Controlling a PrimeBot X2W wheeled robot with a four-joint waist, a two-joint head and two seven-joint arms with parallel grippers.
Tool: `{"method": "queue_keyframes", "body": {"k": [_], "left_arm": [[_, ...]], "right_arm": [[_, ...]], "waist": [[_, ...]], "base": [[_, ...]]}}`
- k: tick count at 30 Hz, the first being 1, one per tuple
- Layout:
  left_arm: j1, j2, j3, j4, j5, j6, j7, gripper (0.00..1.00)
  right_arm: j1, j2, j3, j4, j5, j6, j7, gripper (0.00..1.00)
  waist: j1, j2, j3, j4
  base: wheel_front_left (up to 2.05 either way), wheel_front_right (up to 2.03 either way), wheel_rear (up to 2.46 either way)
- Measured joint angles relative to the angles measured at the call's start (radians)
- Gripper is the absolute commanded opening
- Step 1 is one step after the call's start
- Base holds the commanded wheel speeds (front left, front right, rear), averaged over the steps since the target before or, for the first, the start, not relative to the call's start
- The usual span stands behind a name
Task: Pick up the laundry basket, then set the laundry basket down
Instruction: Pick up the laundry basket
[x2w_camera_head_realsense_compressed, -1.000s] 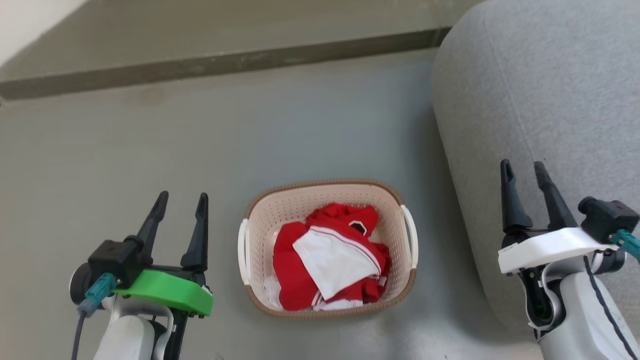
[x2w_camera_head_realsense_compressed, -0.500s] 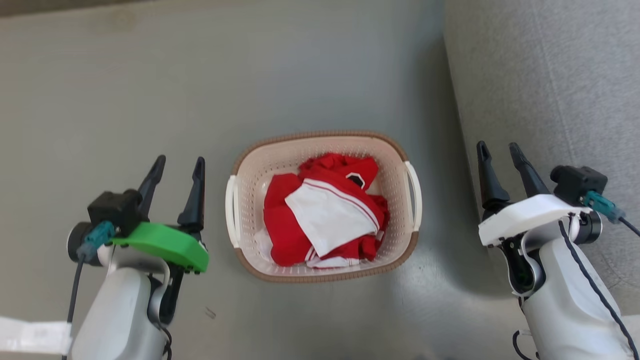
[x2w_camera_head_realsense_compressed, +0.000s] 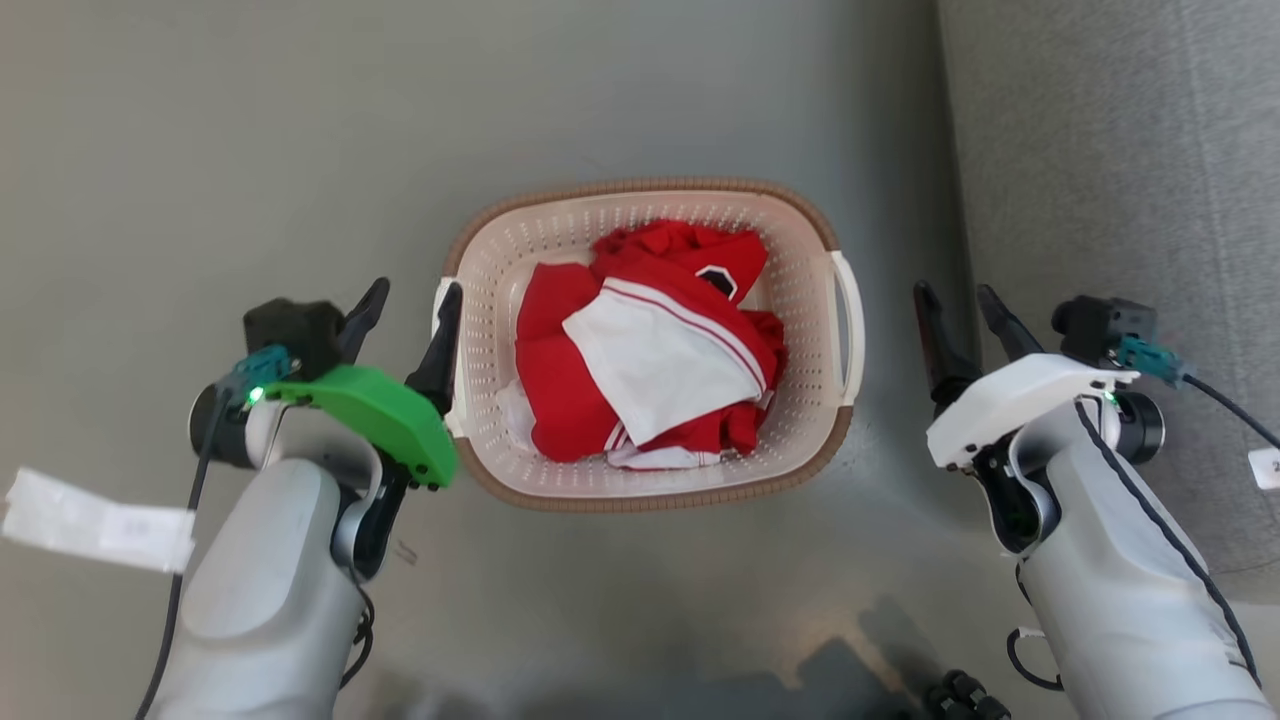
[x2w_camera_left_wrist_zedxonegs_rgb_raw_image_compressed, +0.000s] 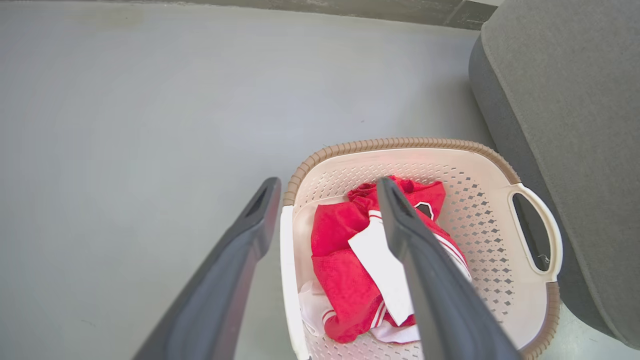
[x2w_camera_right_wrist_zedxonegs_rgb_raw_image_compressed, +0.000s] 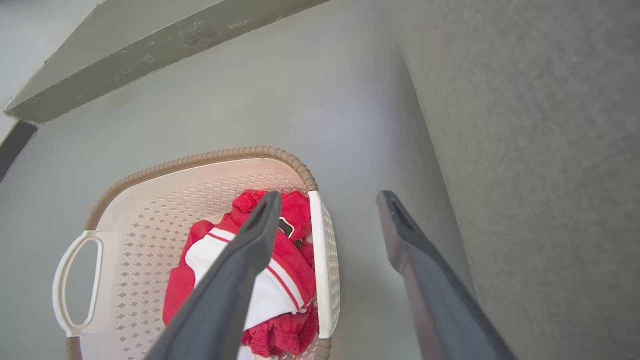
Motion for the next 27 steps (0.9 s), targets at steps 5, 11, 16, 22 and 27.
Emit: {"method": "queue_keyframes", "body": {"k": [5, 11, 16, 22, 27], "left_arm": [[-0.054, -0.003, -0.039, 0.061, -0.010, 0.000, 0.037, 1.00], [-0.122, -0.003, -0.062, 0.138, -0.013, 0.000, 0.077, 1.00], [-0.175, -0.010, -0.081, 0.193, -0.044, 0.000, 0.105, 1.00], [-0.217, -0.018, -0.098, 0.255, -0.076, 0.000, 0.141, 1.00], [-0.279, -0.020, -0.120, 0.290, -0.094, 0.000, 0.165, 1.00]], "right_arm": [[-0.059, -0.001, 0.020, 0.056, 0.000, 0.000, 0.009, 1.00], [-0.132, -0.005, 0.063, 0.124, -0.002, 0.000, 0.026, 1.00], [-0.171, -0.007, 0.077, 0.181, 0.002, 0.000, 0.035, 1.00], [-0.210, -0.008, 0.130, 0.206, 0.055, 0.000, 0.037, 1.00], [-0.266, -0.009, 0.165, 0.238, 0.072, 0.000, 0.035, 1.00]], "waist": [[0.0000, 0.0000, 0.050, 0.009], [0.0000, 0.0000, 0.111, 0.020], [0.0000, 0.0000, 0.160, 0.029], [0.0000, 0.0000, 0.211, 0.039], [-0.0001, 0.0000, 0.258, 0.047]], "base": [[0.00, 0.00, 0.00], [0.00, 0.00, 0.00], [0.00, 0.00, 0.00], [0.00, 0.00, 0.00], [0.00, 0.00, 0.00]]}}
